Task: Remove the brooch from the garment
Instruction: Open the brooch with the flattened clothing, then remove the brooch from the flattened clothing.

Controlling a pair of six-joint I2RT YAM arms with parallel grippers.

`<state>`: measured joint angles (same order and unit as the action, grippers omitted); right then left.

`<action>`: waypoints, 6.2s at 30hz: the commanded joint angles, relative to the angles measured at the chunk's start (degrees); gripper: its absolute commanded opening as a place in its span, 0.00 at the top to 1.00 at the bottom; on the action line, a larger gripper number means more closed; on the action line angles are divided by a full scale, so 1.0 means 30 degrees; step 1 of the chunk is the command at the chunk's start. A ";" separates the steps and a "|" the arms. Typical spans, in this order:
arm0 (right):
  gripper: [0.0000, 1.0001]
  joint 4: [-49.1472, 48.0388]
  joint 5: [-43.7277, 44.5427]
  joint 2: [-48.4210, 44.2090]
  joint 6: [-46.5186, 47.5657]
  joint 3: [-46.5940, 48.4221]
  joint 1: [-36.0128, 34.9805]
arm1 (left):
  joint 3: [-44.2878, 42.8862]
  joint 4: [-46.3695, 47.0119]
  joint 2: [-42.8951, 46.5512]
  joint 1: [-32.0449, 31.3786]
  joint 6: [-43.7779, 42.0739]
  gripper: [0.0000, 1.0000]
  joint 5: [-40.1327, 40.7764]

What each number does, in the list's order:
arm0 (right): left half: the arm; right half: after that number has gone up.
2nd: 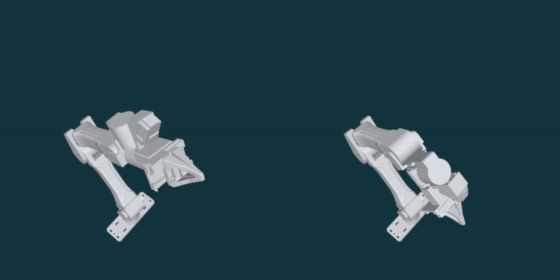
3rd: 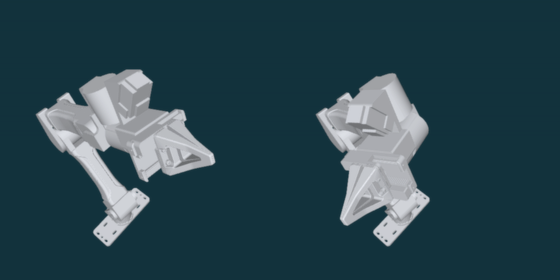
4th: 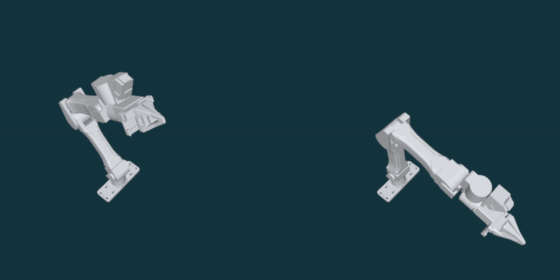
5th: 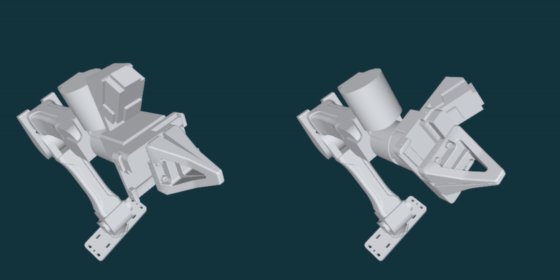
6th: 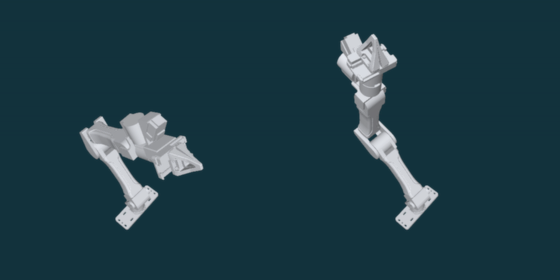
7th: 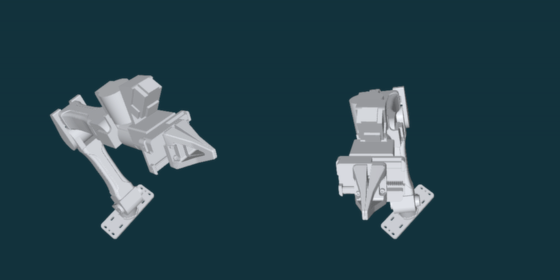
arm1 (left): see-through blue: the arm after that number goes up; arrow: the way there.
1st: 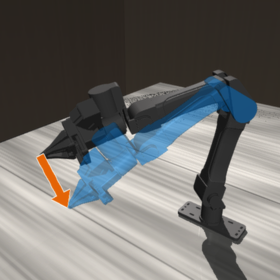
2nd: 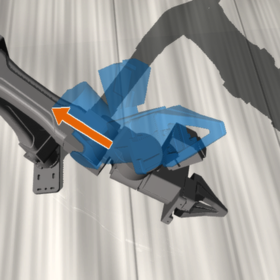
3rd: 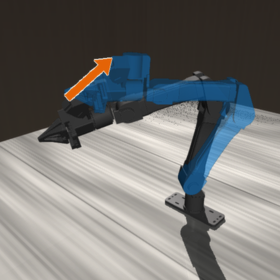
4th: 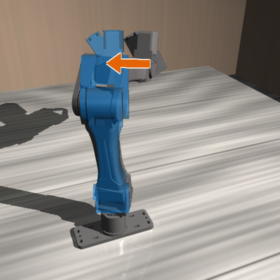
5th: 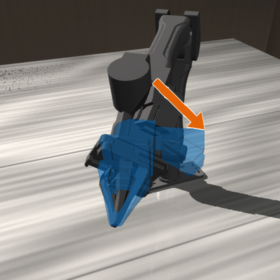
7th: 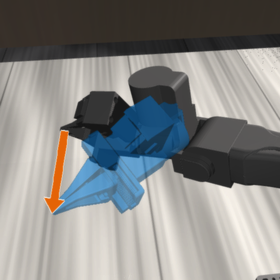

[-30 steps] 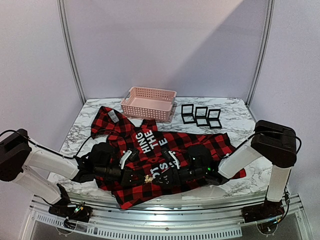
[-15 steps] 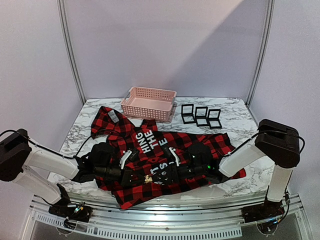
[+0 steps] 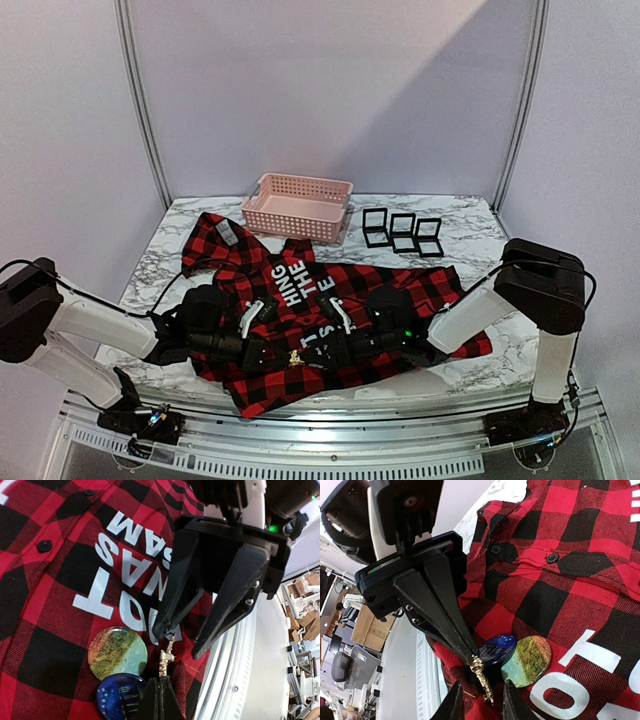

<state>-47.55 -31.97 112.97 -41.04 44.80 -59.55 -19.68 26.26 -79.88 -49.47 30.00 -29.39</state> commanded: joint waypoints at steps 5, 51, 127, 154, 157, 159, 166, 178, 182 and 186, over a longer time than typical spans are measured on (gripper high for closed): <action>0.82 -0.0073 -0.0648 0.0767 0.0137 0.0547 0.0104 | -0.0353 0.0270 0.0110 -0.0062 -0.0179 1.00 -0.0137; 1.00 -0.0088 0.0925 0.0198 0.0581 -0.0020 -0.0119 | -0.0994 -2.3105 1.3824 0.1315 1.0431 0.21 0.6606; 1.00 -0.0088 0.1207 0.0355 0.0429 0.0007 -0.0147 | -0.3426 -2.0232 0.7576 -0.2990 0.9776 0.73 0.4416; 1.00 0.5416 0.7635 -0.1972 0.3014 0.0818 -0.1600 | -0.3398 -2.1074 0.7758 -0.3021 0.9308 1.00 0.4804; 1.00 0.5435 0.7702 -0.2001 0.2987 0.0801 -0.1635 | -0.3381 -2.1085 0.7741 -0.3035 0.9283 1.00 0.4847; 1.00 0.5482 0.7894 -0.2002 0.2931 0.0779 -0.1619 | -0.3399 -2.1088 0.7757 -0.3021 0.9280 1.00 0.4868; 1.00 0.5319 0.9125 -0.2494 0.2356 0.0053 -0.1606 | -0.3513 -2.1235 0.7729 -0.2991 0.9161 1.00 0.5021; 1.00 0.5167 0.9764 -0.5150 0.1090 -0.2057 0.0025 | -0.4507 -2.1625 0.8763 -0.2850 0.8910 0.90 0.6822; 1.00 0.6018 0.9920 -0.6401 0.1454 -0.2215 0.0877 | -0.5344 -2.2176 0.9177 -0.2467 0.8458 0.73 0.7491; 1.00 0.7147 0.9743 -0.7442 0.2131 -0.2126 0.1895 | -0.5979 -2.2959 0.9155 -0.1947 0.7751 0.49 0.7420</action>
<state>-30.02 -3.27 93.91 -36.58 38.70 -56.21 -35.38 -38.98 -52.60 -56.77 56.03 -8.69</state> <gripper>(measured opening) 0.006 0.405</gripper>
